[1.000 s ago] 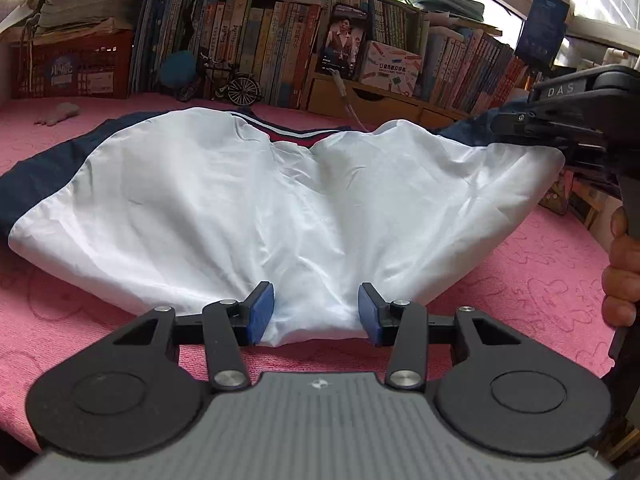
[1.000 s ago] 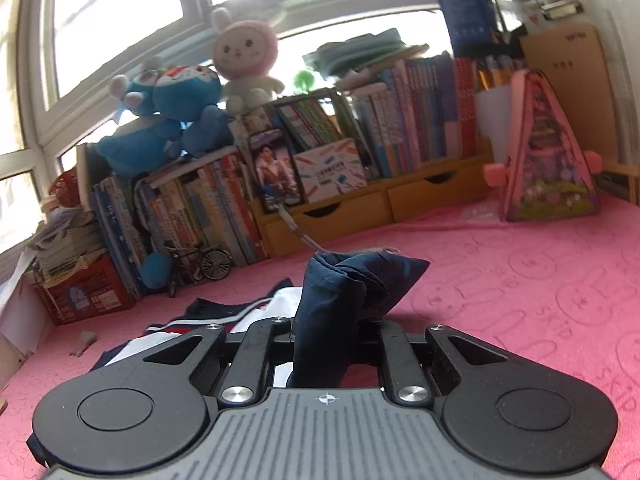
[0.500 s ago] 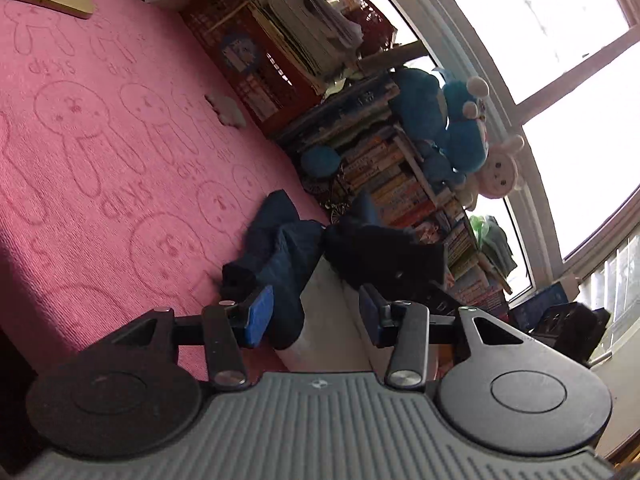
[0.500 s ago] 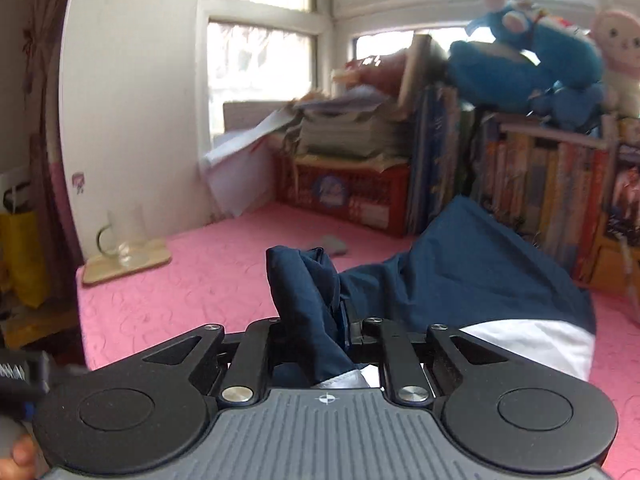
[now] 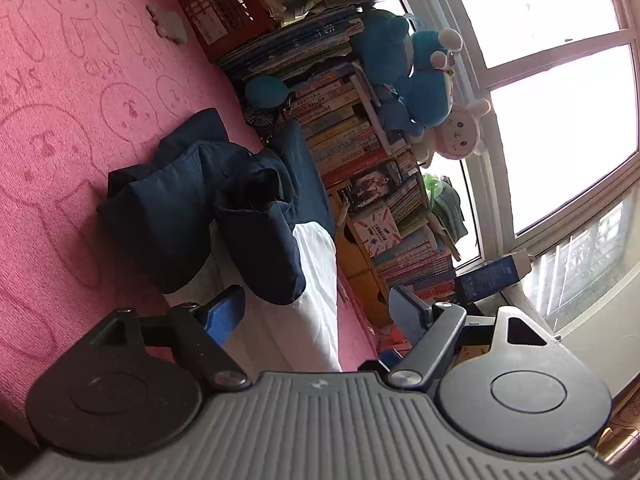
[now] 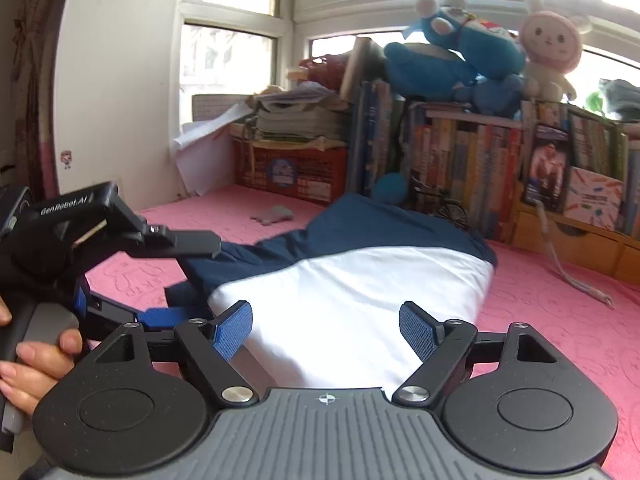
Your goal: Fold clothes
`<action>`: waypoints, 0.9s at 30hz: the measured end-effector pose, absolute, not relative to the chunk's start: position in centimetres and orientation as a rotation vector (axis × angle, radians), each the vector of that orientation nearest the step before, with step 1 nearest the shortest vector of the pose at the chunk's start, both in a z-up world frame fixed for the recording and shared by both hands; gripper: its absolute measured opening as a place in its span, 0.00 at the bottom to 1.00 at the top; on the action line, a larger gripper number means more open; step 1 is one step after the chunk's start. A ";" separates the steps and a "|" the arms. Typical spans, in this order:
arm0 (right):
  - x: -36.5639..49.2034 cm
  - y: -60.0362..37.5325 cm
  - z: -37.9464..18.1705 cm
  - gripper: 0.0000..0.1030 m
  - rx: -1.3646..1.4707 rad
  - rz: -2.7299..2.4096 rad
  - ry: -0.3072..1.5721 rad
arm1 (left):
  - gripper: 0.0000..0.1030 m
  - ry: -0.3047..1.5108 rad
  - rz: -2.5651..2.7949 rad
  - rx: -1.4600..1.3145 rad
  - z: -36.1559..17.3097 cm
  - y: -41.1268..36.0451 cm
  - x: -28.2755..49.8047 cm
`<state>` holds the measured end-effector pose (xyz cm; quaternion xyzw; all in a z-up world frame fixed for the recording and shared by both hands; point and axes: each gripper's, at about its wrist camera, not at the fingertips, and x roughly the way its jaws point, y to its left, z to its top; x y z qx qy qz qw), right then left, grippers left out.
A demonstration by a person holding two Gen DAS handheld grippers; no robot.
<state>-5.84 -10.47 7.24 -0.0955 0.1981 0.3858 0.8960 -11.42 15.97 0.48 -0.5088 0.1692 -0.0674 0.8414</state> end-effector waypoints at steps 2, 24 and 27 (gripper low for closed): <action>-6.4 -11.5 6.0 0.78 -0.201 0.733 0.447 | 0.76 0.374 -0.107 -1.039 0.4 15.4 -10.4; -7.6 -8.5 0.0 0.76 -0.244 0.314 0.442 | 0.13 0.313 0.255 -0.675 1.1 15.6 -9.5; -7.8 -8.6 -0.2 0.76 -0.238 0.333 0.453 | 0.13 0.300 0.301 -0.605 1.1 15.0 -10.1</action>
